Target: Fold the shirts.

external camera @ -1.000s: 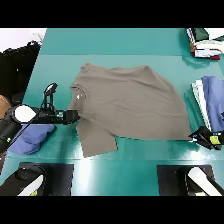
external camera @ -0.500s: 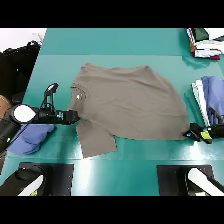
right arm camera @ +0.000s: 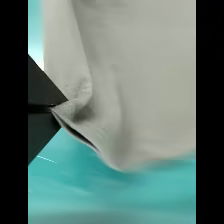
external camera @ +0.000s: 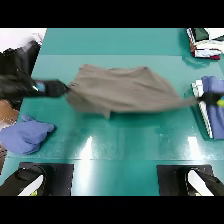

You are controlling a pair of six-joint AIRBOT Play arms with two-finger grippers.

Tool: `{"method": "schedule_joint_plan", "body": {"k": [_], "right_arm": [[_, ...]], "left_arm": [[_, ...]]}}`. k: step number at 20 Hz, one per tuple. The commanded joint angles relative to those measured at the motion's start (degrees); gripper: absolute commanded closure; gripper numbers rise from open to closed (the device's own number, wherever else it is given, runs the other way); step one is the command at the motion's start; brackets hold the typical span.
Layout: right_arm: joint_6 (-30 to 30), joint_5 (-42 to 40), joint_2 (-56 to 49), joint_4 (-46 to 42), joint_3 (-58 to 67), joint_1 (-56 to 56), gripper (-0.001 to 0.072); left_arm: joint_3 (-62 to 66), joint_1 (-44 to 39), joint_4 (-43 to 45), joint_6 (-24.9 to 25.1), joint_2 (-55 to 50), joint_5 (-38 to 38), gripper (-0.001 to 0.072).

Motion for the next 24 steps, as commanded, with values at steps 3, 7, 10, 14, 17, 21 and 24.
{"method": "schedule_joint_plan", "body": {"k": [3,7,10,14,17,21,24], "right_arm": [[0.50,-3.48,3.82,-0.79,27.12,3.04,0.0697],[0.57,-3.39,5.90,-6.23,40.24,3.04,0.0697],[2.32,-0.48,6.45,-11.26,47.32,3.04,0.0697],[3.19,11.04,-0.46,-13.79,57.66,3.04,0.0698],[3.30,15.87,-7.72,-13.53,55.78,3.06,0.0698],[3.32,19.89,-18.71,-13.51,43.85,3.06,0.0697],[3.32,20.50,-28.59,-13.51,36.76,3.06,0.0698]], "left_arm": [[33.27,0.02,4.55,0.09,0.07,-4.66,0.0682],[50.10,0.02,4.48,0.00,0.04,-4.35,0.0683],[55.32,0.02,3.15,-0.85,0.07,-2.38,0.0683],[55.41,0.02,3.74,-0.63,-1.55,-0.11,0.0684],[46.88,0.02,13.81,-0.85,-4.44,-2.47,0.0683],[28.00,0.02,17.38,-0.46,-12.81,-6.86,0.0683],[19.21,0.02,17.33,1.60,-23.58,-5.75,0.0682]]}}
